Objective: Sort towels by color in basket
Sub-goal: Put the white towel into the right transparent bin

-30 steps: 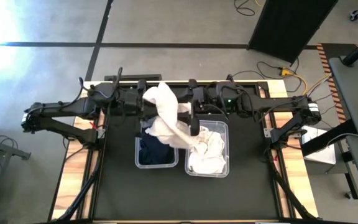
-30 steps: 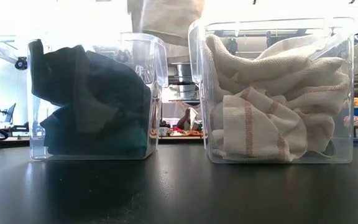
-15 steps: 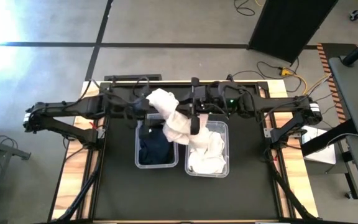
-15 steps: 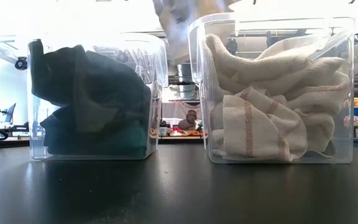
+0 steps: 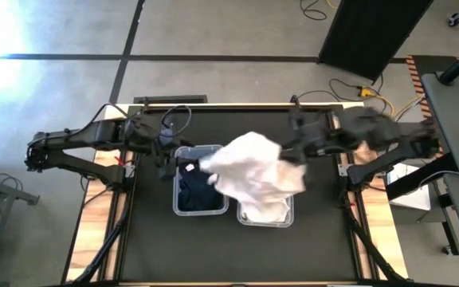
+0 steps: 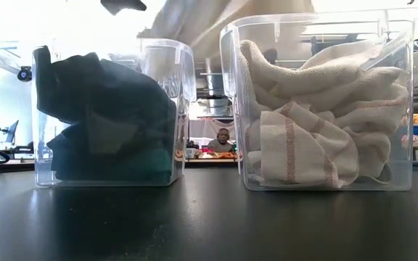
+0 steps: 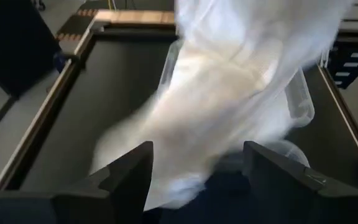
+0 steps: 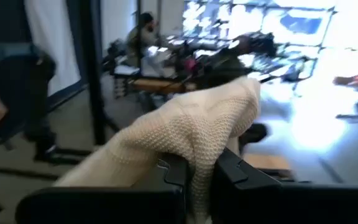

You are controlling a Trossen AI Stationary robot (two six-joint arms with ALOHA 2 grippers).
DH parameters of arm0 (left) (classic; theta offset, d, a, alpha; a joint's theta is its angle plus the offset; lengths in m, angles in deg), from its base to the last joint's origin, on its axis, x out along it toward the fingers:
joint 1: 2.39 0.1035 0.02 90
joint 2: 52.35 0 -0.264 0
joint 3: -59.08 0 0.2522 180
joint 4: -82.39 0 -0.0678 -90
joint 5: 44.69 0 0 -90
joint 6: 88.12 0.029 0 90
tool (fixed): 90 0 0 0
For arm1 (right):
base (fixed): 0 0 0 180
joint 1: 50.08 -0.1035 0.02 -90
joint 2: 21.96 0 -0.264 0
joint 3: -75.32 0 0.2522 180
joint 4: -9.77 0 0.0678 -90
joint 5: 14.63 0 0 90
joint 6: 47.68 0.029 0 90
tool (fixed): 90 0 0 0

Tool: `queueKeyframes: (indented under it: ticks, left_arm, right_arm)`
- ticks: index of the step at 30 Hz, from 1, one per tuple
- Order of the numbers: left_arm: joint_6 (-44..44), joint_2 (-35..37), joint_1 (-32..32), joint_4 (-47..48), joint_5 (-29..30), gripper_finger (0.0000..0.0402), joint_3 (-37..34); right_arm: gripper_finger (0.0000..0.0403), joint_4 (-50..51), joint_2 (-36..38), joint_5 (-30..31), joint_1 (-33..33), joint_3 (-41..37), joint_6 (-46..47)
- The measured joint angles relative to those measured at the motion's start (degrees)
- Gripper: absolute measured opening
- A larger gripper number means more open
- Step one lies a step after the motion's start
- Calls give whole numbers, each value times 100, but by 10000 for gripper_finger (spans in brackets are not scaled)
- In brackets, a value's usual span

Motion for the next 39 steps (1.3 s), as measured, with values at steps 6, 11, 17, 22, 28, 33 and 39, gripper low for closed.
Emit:
queueKeyframes:
  ticks: [6,11,17,22,28,33,39]
  left_arm:
    - [-156,1,0,143,-7,233,-29]
    - [-181,-1,0,64,-9,233,-29]
    - [-181,8,0,51,-9,233,-29]
    - [-179,8,0,51,-7,233,-29]
    - [-178,10,0,52,98,233,-29]
    - [-179,12,0,53,144,233,-29]
    - [-178,27,0,124,146,233,-29]
  right_arm:
    - [21,282,788,800,-450,0,-119]
    - [20,203,1338,1214,-476,-2,-263]
    - [24,591,1763,1174,-465,-2,-153]
    - [25,1888,1660,1156,-465,-93,462]
    - [25,1679,1025,922,-467,-369,775]
    - [26,911,197,835,-507,-406,502]
    - [26,-504,-399,857,-484,-157,-35]
